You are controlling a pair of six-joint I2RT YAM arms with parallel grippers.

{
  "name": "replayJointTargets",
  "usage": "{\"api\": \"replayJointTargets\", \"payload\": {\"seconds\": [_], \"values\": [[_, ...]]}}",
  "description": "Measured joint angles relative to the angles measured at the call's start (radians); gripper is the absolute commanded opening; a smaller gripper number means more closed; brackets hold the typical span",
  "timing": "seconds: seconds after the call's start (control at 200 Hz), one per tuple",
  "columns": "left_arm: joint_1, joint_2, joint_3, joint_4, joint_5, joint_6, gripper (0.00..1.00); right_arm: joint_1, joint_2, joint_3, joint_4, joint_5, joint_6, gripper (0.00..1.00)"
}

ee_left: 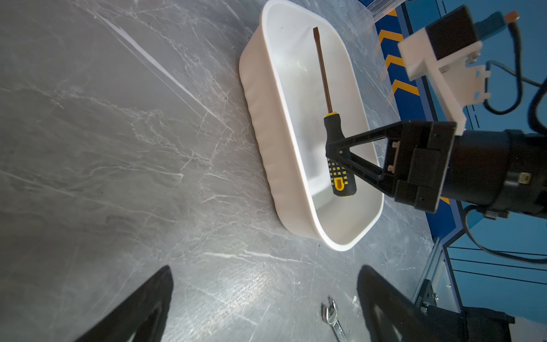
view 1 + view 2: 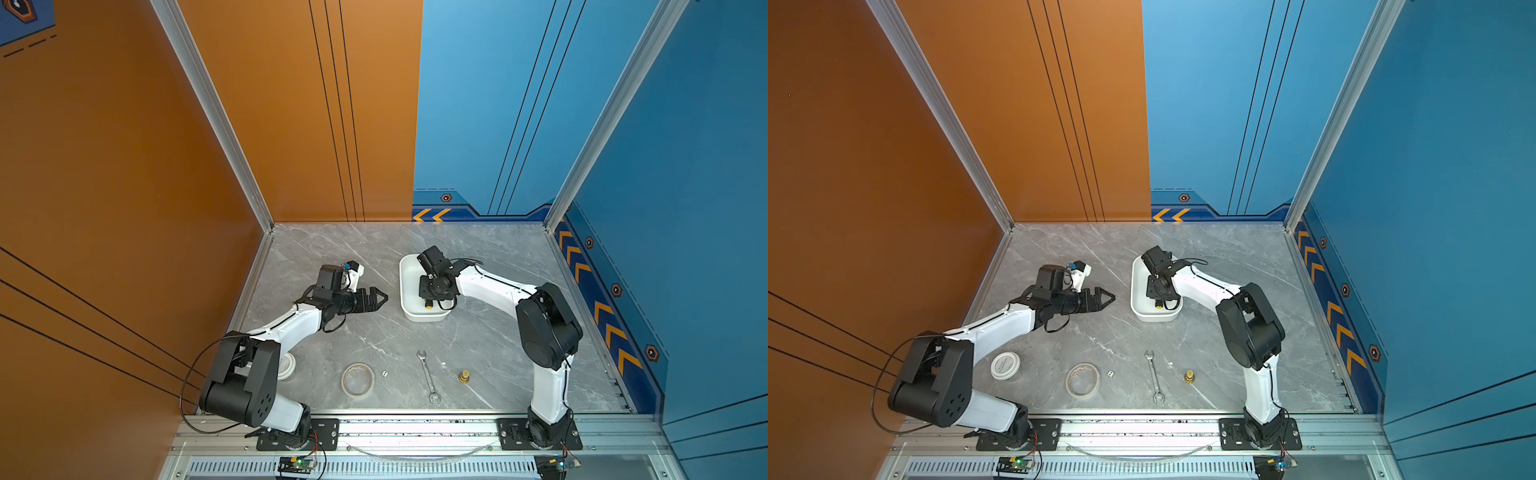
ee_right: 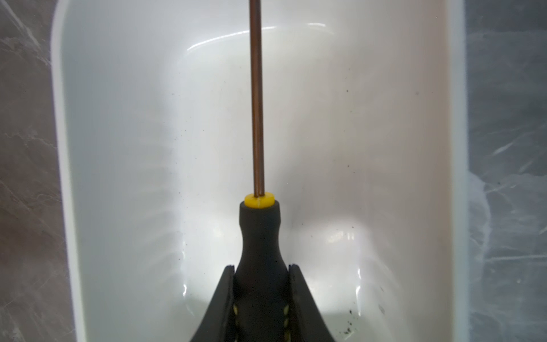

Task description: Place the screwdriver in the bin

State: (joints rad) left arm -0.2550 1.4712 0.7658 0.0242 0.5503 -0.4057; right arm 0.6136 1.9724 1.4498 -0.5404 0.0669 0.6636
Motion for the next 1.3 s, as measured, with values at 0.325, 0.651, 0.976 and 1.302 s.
{"api": "replayJointTargets", "payload": {"seconds": [0.325, 0.651, 0.976, 1.302], "values": [[0.001, -0.011, 0.0, -0.011, -0.005, 0.017, 0.98, 0.007, 0.041, 0.005, -0.002, 0.016, 0.011, 0.03], [0.001, -0.026, -0.013, -0.019, -0.011, 0.022, 0.98, 0.012, 0.077, 0.015, -0.002, 0.017, 0.011, 0.27], [0.002, -0.041, -0.013, -0.022, -0.023, 0.028, 0.98, 0.017, 0.078, 0.021, -0.002, 0.017, 0.014, 0.41], [0.012, -0.138, -0.024, -0.07, -0.077, 0.073, 0.98, 0.028, 0.037, 0.021, -0.003, 0.017, -0.029, 0.52]]}}
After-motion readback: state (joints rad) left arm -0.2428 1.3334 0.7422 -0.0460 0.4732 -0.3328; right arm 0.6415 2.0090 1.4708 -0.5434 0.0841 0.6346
